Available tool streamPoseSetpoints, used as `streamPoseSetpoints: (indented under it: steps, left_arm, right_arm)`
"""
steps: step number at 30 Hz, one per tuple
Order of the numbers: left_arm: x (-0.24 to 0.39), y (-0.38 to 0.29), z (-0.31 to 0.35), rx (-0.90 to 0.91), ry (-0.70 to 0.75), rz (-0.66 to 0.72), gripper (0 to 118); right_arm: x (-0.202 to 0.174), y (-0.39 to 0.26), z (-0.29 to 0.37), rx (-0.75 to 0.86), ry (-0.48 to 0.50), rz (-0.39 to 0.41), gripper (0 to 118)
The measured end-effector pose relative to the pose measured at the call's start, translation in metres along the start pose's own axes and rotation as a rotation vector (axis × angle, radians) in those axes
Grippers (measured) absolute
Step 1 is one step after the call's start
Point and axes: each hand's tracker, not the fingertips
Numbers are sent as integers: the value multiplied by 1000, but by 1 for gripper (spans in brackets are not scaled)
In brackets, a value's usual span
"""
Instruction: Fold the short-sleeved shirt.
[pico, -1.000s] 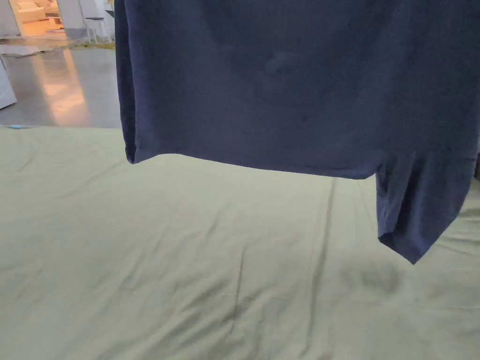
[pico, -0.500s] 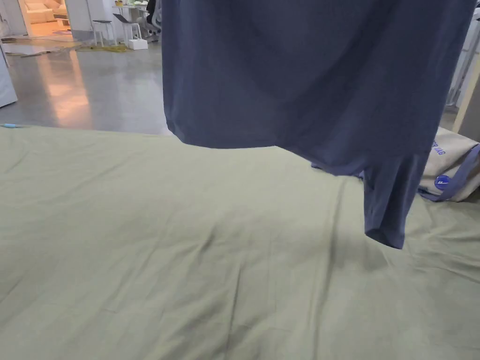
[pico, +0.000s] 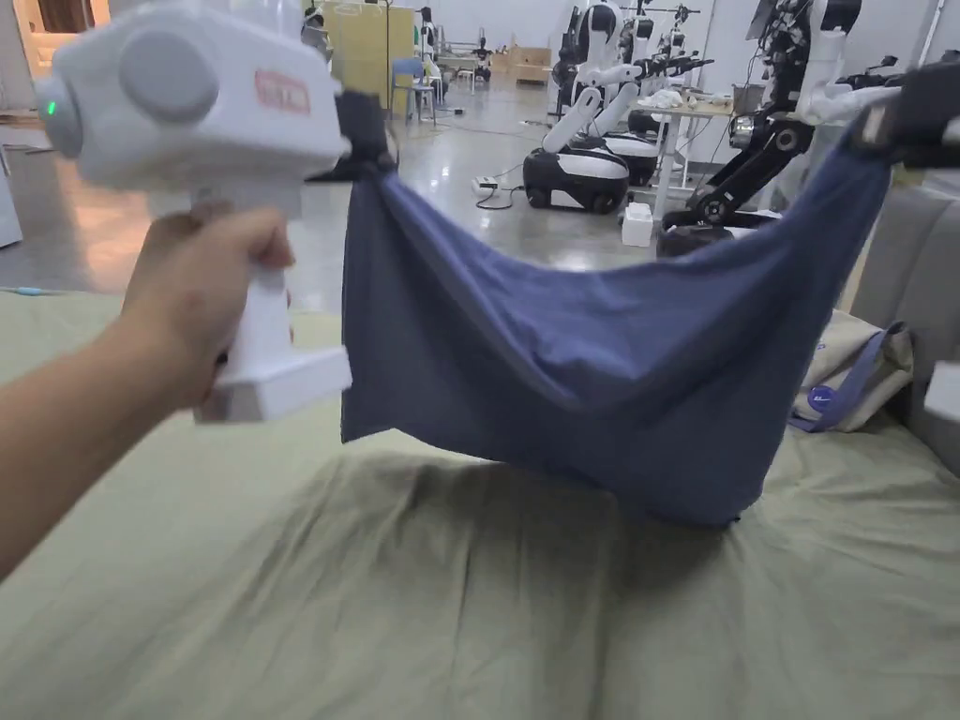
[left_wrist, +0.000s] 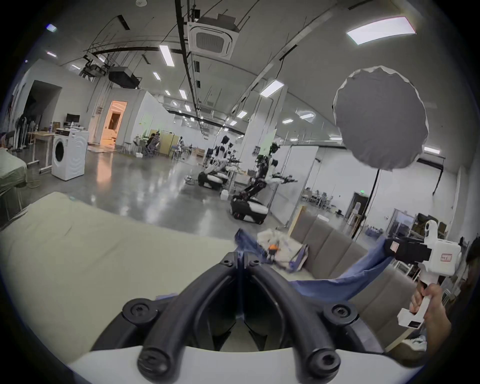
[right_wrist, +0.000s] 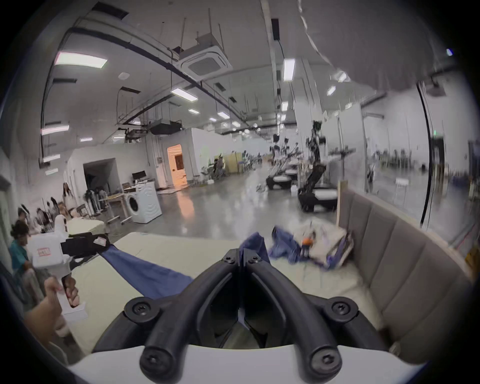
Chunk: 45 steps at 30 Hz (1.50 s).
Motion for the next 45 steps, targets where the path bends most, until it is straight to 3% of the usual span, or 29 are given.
streamPoseSetpoints:
  steps: [1, 2, 4, 6, 9, 11, 13, 21, 24, 27, 32, 33, 34, 35, 36, 37, 39, 41, 45]
  left_arm:
    - [-1, -15, 10, -9, 15, -7, 4]
    - [-6, -33, 24, -10, 9, 21, 4]
    - [-15, -63, 49, -90, -18, 66, 4]
    - [-20, -98, 74, -163, 34, 51, 4]
    - [-32, -146, 111, -233, 77, 64, 4]
    - [-33, -175, 133, -303, 103, 72, 4]
    - [-39, -200, 157, -327, 146, 98, 4]
    - [-22, -257, 245, -387, 203, 78, 4]
    - [-12, -273, 264, -426, 228, 10, 4]
    - [-6, -287, 274, -453, 239, 3, 4]
    - [-4, -302, 281, -483, 260, -36, 4]
    - [-6, -303, 283, -474, 266, -36, 7]
    - [-8, -304, 283, -464, 272, -40, 21]
    - [-10, -304, 284, -440, 278, -63, 49]
    - [-9, -305, 285, -425, 304, -104, 91]
    - [-8, -306, 285, -415, 349, -133, 95]
    - [-10, -308, 289, -350, 359, -176, 95]
    - [-11, -300, 292, -293, 377, -170, 95]
    - [-2, -264, 289, -110, 368, -213, 95]
  right_arm:
    - [4, -18, 10, -25, -27, -52, 3]
    - [10, -42, 24, -41, 10, -108, 3]
    - [14, -81, 52, -68, -13, -86, 3]
    - [20, -126, 76, -141, -6, -112, 3]
    - [29, -181, 115, -187, 11, -268, 3]
    - [27, -206, 137, -217, -34, -238, 3]
    - [26, -223, 157, -247, -22, -265, 3]
    - [13, -276, 242, -349, -75, -245, 3]
    - [6, -296, 262, -414, -122, -175, 3]
    - [4, -314, 272, -455, -107, -226, 3]
    - [-6, -328, 281, -477, -145, -177, 3]
    - [-4, -330, 282, -475, -142, -182, 4]
    - [-2, -331, 282, -478, -139, -186, 7]
    - [-1, -333, 278, -502, -146, -188, 26]
    - [0, -335, 275, -518, -155, -189, 70]
    - [1, -337, 275, -523, -174, -186, 83]
    - [1, -339, 277, -532, -238, -128, 83]
    - [-4, -328, 283, -435, -248, -70, 84]
    - [-26, -278, 274, -183, -254, 119, 88]
